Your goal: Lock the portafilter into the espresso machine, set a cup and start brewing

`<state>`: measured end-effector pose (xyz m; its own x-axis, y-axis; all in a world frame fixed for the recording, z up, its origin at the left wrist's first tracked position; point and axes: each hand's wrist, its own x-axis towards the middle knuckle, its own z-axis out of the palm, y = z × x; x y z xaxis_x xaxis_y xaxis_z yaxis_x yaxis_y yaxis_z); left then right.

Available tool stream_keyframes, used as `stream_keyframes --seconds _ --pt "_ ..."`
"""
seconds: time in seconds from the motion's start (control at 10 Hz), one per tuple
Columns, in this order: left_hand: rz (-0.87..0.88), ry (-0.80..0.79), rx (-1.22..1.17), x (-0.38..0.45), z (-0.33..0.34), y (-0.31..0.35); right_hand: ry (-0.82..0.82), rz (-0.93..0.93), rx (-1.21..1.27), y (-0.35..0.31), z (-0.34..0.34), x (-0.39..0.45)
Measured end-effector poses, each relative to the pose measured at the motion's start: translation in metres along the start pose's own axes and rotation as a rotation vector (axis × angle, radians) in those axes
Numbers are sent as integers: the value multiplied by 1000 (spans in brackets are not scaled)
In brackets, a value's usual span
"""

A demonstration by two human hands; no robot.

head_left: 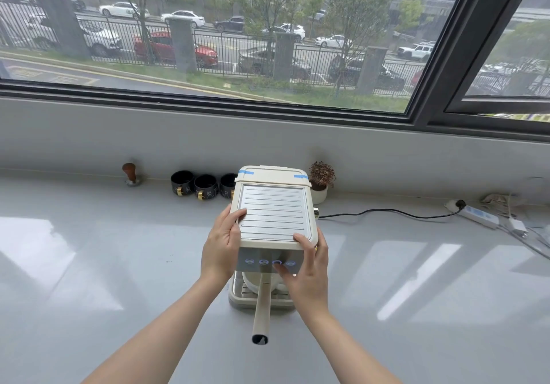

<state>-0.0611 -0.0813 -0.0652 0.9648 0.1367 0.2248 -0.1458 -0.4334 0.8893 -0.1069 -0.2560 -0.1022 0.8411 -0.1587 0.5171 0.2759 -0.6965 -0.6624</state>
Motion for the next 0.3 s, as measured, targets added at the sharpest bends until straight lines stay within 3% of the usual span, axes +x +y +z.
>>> stream_keyframes --seconds 0.2,0.3 --pt "15 8 9 0 -1 -3 -8 53 54 -4 -6 1" --pt "11 9 14 1 0 -3 79 52 60 -15 -17 15"
